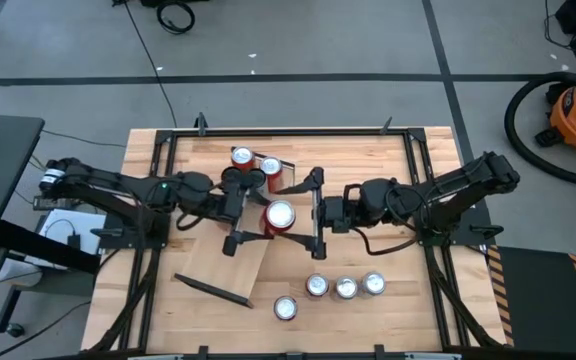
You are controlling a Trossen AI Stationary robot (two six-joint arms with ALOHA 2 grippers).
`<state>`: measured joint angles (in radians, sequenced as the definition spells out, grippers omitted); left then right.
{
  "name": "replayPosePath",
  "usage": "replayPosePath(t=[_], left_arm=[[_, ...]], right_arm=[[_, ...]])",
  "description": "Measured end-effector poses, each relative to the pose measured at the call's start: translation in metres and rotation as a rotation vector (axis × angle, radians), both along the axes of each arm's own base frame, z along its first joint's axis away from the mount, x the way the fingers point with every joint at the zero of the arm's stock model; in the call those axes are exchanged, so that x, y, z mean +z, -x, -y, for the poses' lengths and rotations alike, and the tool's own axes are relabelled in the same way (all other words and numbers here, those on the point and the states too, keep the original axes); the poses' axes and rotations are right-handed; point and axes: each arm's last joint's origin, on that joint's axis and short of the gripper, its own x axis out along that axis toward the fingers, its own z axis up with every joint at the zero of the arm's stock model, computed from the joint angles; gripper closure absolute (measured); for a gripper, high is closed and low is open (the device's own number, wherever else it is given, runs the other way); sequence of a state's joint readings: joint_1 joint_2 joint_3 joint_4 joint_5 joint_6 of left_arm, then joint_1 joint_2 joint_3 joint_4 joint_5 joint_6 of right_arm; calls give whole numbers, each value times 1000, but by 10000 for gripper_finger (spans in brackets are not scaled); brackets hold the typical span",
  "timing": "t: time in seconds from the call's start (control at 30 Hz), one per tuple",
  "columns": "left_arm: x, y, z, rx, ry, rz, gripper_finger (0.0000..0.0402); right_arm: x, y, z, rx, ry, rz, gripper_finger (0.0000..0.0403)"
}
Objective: Place canned beverage on shelf
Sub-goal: Put the middle red soda can on the shelf
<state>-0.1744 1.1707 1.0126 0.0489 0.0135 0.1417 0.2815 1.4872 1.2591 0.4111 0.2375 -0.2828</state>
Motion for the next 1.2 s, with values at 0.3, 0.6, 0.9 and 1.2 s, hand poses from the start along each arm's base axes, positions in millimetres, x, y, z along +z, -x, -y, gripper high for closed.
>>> replayPosePath(t=[0.3, 0.6, 0.9, 1.2], left_arm=[[-4, -11, -1, 95, -6, 28, 90], [-4, -11, -1, 99, -14, 26, 90], [-7, -11, -1, 127, -38, 4, 84], [-5, -8, 8, 166, -98, 18, 16]], right_arm=[[0, -2, 8, -13, -52, -4, 9], [-2, -3, 10, -15, -37, -22, 87], [-5, -3, 8, 2, -26, -50, 78], [-8, -2, 7, 12, -30, -88, 82]])
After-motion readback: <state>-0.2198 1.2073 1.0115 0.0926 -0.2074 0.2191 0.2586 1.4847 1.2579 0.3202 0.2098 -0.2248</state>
